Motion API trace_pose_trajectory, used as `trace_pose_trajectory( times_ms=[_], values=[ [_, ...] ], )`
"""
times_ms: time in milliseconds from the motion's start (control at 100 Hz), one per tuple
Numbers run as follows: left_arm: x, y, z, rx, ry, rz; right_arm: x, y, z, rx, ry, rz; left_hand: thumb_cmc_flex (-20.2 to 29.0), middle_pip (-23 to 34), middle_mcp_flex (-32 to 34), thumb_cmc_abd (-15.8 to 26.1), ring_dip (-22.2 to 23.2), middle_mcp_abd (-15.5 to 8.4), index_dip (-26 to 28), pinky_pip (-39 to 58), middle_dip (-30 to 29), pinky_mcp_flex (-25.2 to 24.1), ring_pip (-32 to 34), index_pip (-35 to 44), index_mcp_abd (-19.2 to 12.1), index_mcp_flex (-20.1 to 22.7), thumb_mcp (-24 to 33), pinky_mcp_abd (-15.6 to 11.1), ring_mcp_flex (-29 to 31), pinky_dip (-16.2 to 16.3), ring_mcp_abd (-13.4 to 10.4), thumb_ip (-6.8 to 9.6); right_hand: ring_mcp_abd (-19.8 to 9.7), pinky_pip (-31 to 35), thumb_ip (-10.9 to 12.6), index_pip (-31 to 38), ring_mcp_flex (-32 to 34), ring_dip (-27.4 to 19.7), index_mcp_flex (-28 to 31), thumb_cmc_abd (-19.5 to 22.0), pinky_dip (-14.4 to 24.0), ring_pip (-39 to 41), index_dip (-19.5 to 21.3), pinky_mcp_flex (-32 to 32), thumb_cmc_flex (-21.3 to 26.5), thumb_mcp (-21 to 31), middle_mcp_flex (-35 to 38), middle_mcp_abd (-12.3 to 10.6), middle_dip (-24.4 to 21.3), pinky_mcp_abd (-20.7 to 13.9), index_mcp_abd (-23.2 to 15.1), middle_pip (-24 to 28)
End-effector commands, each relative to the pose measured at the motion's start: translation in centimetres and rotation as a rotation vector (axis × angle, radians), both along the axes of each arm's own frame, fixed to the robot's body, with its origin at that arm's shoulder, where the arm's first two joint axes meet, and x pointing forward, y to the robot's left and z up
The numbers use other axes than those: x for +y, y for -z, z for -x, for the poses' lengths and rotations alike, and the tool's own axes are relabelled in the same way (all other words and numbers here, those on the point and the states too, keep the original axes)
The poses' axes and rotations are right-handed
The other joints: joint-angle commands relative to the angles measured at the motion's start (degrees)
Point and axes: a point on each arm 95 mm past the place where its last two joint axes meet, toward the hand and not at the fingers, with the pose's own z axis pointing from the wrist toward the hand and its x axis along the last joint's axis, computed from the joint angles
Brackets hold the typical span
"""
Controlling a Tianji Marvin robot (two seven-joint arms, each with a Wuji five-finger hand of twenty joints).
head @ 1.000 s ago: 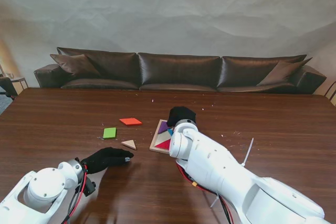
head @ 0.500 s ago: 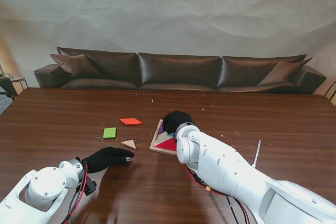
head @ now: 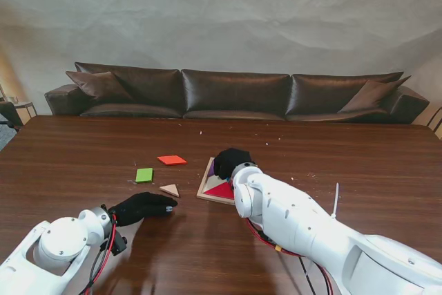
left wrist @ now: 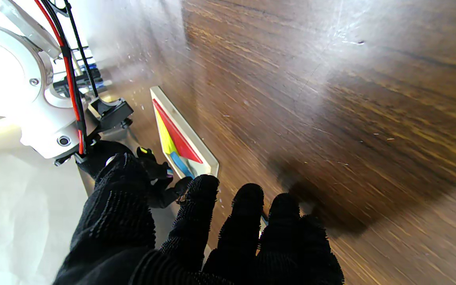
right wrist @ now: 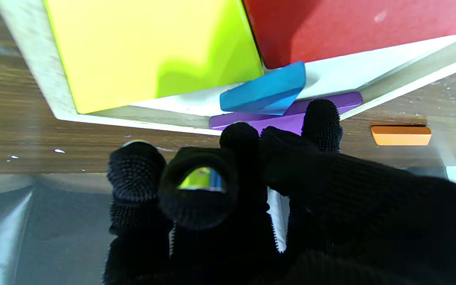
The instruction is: Assemble the tangram pieces into a square
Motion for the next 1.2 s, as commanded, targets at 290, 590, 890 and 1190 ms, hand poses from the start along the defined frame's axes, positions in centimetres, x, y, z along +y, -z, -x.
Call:
trace_pose_trajectory(
  times_ms=[290,590,890,1190],
  values=[
    [0.2,0.9,0.5,0.042,0.019,-0.014,-0.3,0.6,-0.5,0.020,-0.010,0.049,0.9,0.2,0.2,2.6,0.7,0.1,0.2,-0.4,0.6,1.7,0.2,0.1,-0.3,0.6,-1.4,17.0,0.7,-1.2,7.2,1.67,-1.6,3.9,-0.9,0.0,1.5,1.2,-2.1,1.4,1.6,2.1,-1.6,-2.6,0.0,-0.2,-2.7,-2.1,0.7,-1.5,-0.7,1.6],
    [0.2,0.8,0.4,0.036,0.021,-0.014,-0.5,0.1,-0.9,0.017,0.016,0.051,0.9,0.2,0.3,2.6,0.7,0.2,0.2,-0.4,0.6,1.7,0.2,0.2,-0.3,0.7,-1.4,17.0,0.6,-1.2,7.2,1.67,-1.8,4.0,-0.9,0.1,1.5,1.2,-3.0,1.4,1.5,2.4,-2.1,-2.4,-0.3,-0.1,-2.7,-2.1,0.5,-1.6,0.3,1.8],
    [0.1,0.8,0.5,0.039,0.023,-0.012,-0.8,0.0,-0.9,0.021,0.018,0.057,0.9,0.1,0.2,2.5,0.7,0.3,0.2,-0.4,0.6,1.7,0.2,0.2,-0.3,0.7,-1.3,17.1,0.6,-1.2,7.3,1.68,-1.9,4.0,-1.0,0.5,1.5,1.2,-2.9,0.9,1.4,2.4,-2.4,-2.3,-0.8,0.2,-2.4,-2.3,0.0,-1.6,0.3,1.8],
    [0.1,0.7,0.6,0.039,0.022,-0.013,-0.8,-0.2,-0.9,0.004,0.020,0.035,0.9,0.2,0.3,2.6,0.7,0.2,0.2,-0.3,0.6,1.7,0.2,0.2,-0.3,0.7,-1.4,17.1,0.6,-1.2,7.2,1.68,-1.8,4.0,-1.1,0.8,1.5,1.2,-2.7,0.4,1.2,2.6,-2.7,-2.3,-1.1,0.7,-1.9,-2.2,-0.2,-1.5,0.2,1.8]
  ],
)
